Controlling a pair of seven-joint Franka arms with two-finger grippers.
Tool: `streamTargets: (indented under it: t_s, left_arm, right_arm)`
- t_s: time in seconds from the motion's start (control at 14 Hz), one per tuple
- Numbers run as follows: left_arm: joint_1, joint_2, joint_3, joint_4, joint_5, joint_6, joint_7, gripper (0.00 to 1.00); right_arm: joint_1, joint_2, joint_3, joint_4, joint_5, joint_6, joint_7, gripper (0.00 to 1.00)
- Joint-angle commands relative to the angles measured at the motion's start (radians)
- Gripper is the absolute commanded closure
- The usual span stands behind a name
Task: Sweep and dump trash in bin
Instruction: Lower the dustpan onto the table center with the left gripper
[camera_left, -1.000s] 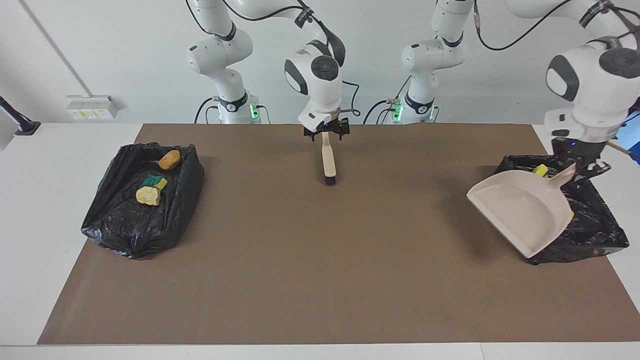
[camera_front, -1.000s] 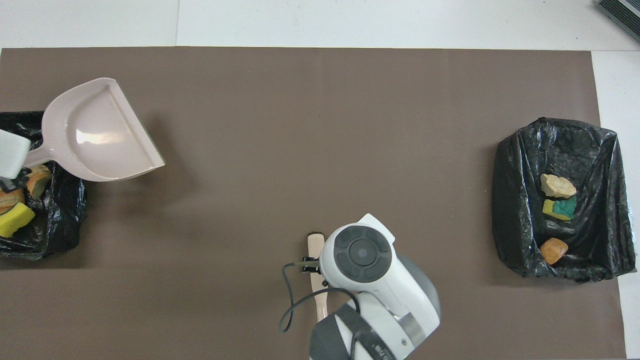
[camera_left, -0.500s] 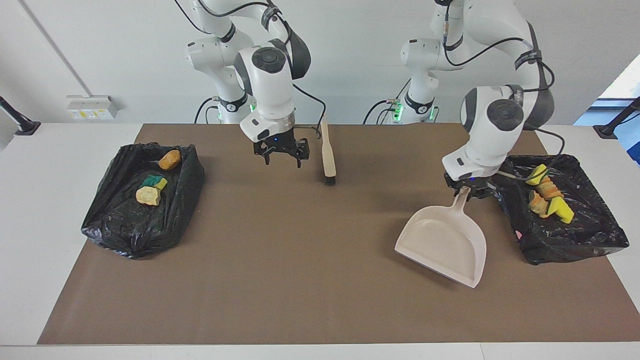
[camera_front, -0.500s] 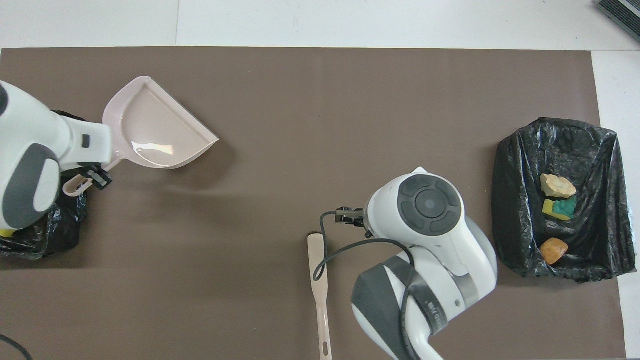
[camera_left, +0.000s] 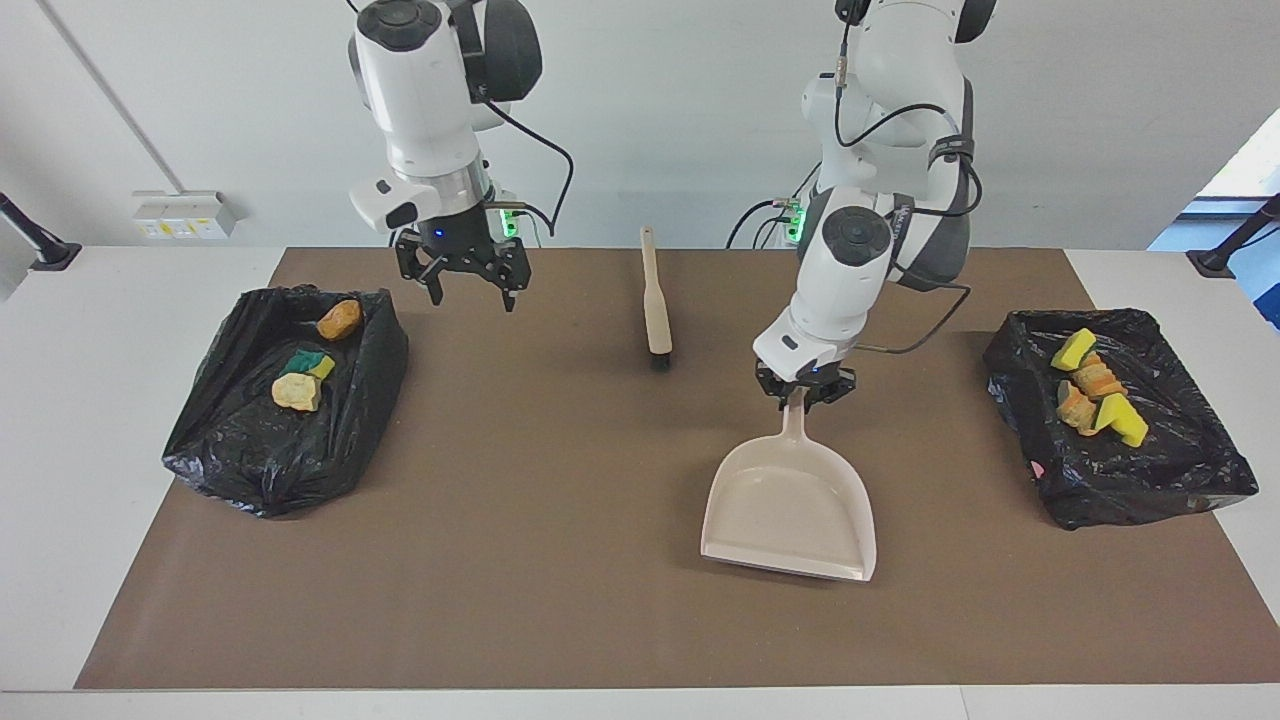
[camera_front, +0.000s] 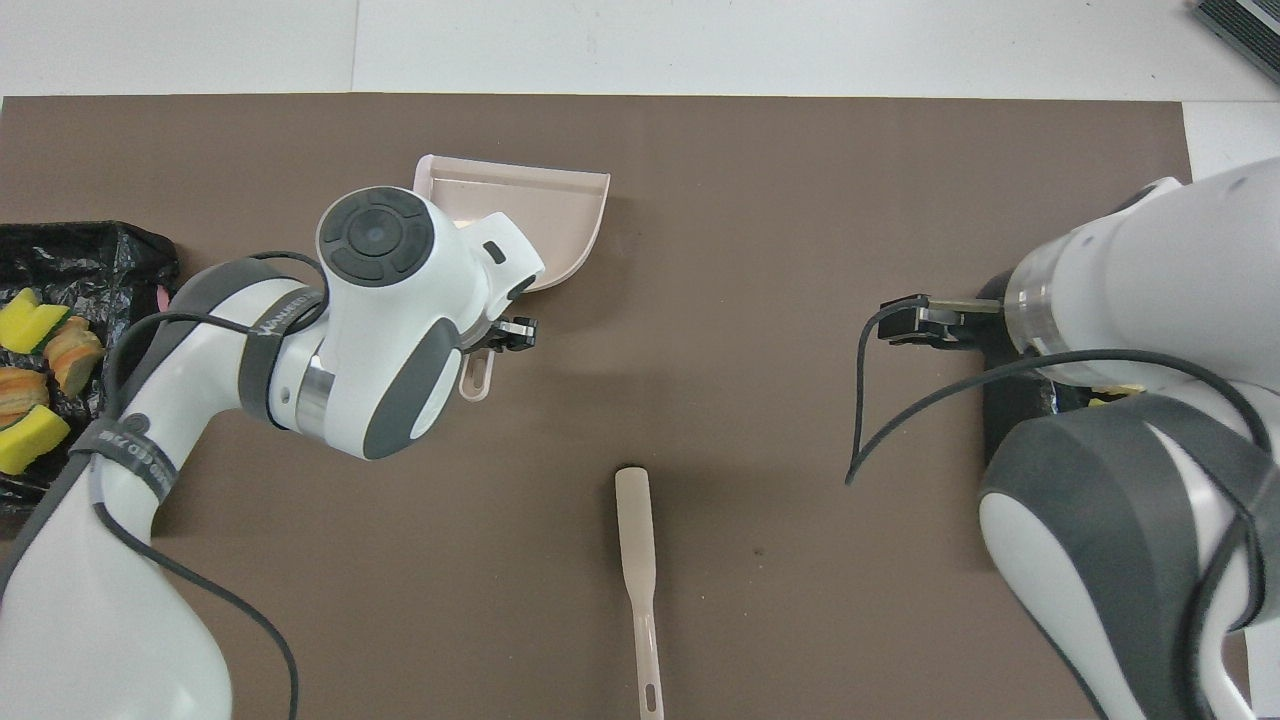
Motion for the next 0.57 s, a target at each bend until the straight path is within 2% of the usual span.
streamTargets:
  t_s: [0.0, 0.21, 0.36, 0.5]
  left_arm:
    - [-0.087, 0.123, 0.024, 0.164, -0.018, -0.07, -0.123, 1.0]
    - [-0.151, 0.243, 0.027, 0.307, -0.017, -0.135, -0.216, 1.0]
    - [-0.154, 0.244, 0.024, 0.313, -0.03, -0.15, -0.244, 1.0]
    - [-0.157, 0.241, 0.024, 0.305, -0.053, -0.135, -0.26, 1.0]
  right_arm:
    - [-0.036, -0.013, 0.006, 0.028, -0.024, -0.038, -0.016, 0.0]
    - [-0.084, -0.014, 0.005, 0.118, -0.027, -0.129, -0.052, 0.0]
    - [-0.143, -0.014, 0.005, 0.199, -0.02, -0.234, -0.153, 0.0]
    - [-0.21, -0.016, 0.005, 0.227, -0.018, -0.285, -0.218, 0.0]
